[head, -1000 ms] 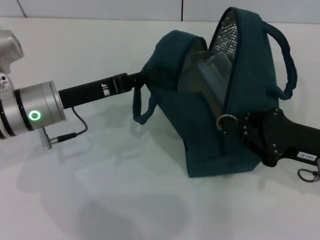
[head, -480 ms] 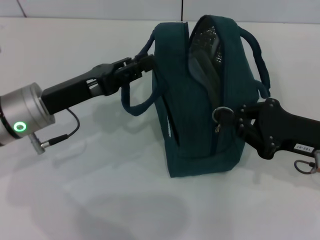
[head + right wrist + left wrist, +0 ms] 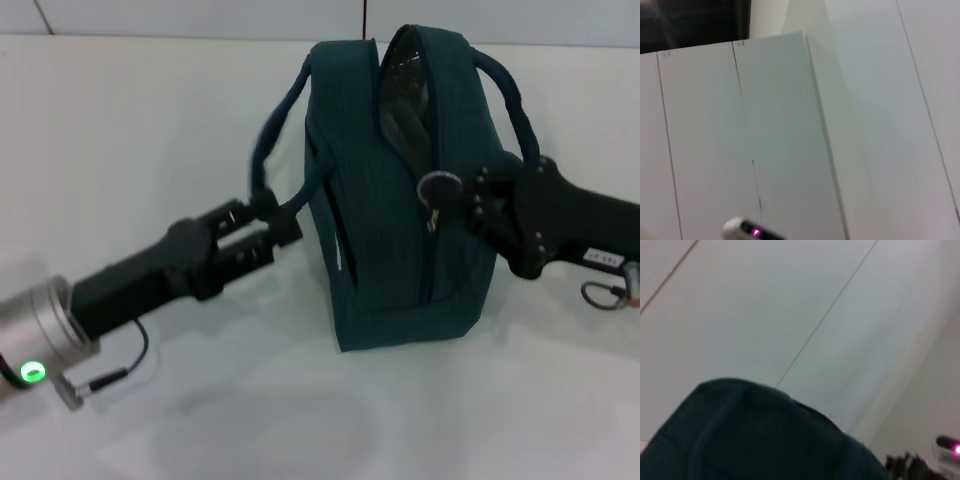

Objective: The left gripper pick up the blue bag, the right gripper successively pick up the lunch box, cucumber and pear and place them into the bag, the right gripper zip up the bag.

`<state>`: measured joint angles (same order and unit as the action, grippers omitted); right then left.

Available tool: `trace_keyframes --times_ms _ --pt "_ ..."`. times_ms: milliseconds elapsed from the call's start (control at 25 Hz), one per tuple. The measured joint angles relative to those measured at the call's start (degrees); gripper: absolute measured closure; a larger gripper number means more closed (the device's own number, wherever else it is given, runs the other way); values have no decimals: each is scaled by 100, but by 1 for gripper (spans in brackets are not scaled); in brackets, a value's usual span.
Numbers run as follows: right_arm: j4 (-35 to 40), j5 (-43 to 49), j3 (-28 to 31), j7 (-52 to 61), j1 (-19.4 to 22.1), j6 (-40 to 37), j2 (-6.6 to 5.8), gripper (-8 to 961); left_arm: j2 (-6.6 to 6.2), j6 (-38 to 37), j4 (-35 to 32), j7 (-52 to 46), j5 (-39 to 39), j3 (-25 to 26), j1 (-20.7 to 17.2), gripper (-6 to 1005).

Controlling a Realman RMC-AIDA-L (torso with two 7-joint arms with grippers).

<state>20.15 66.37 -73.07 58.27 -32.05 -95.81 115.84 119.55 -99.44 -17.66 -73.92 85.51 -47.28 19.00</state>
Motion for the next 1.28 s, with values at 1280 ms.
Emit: trace_keyframes --times_ms 1280 --pt "-75 -802 -458 2 -601 901 35 939 122 833 2117 2120 -149 11 781 327"
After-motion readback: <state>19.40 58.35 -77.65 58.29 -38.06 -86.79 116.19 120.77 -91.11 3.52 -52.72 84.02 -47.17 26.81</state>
